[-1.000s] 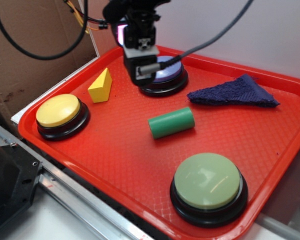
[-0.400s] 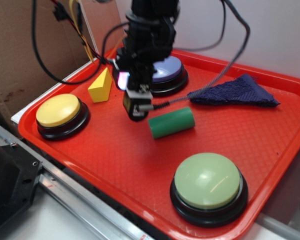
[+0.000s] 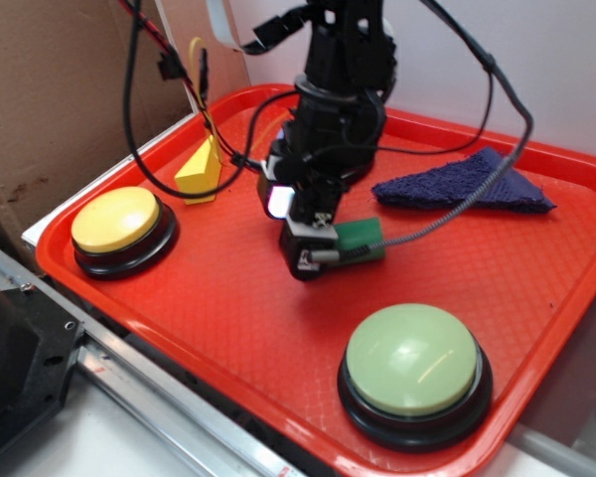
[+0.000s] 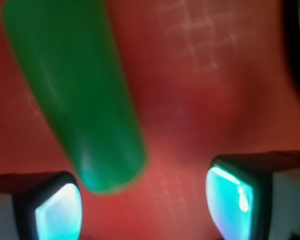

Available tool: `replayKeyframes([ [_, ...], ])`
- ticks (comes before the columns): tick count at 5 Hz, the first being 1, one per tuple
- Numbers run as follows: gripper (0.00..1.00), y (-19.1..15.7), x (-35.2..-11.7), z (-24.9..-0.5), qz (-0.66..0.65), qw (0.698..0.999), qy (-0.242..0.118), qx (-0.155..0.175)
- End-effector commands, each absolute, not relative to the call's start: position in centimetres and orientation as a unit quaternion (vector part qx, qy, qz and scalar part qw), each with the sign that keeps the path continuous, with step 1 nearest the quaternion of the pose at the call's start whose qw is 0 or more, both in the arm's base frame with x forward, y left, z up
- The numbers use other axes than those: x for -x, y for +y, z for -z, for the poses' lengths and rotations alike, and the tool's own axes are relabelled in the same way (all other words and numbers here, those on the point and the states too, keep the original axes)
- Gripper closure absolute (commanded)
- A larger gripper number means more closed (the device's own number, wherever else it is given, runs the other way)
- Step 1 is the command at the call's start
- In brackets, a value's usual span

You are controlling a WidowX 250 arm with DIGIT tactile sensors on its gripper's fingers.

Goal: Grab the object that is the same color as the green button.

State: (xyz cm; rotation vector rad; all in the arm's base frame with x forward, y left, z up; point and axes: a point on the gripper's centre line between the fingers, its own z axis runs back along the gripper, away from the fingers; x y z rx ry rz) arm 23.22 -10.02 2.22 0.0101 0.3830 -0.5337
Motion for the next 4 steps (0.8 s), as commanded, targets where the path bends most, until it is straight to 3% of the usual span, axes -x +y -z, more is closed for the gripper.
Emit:
replayKeyframes([
  [1, 0.0, -12.2, -23.9, -2.5, 0.288, 0.945, 0.159, 0.008],
  [2, 1.0, -12.1, -23.8, -1.9, 0.274, 0.947, 0.167, 0.002],
  [3, 1.0, -12.0, -23.6, -1.5, 0.266, 0.948, 0.175, -0.002],
  [4, 1.0, -11.5, -23.2, -2.8, 0.241, 0.956, 0.169, -0.001],
])
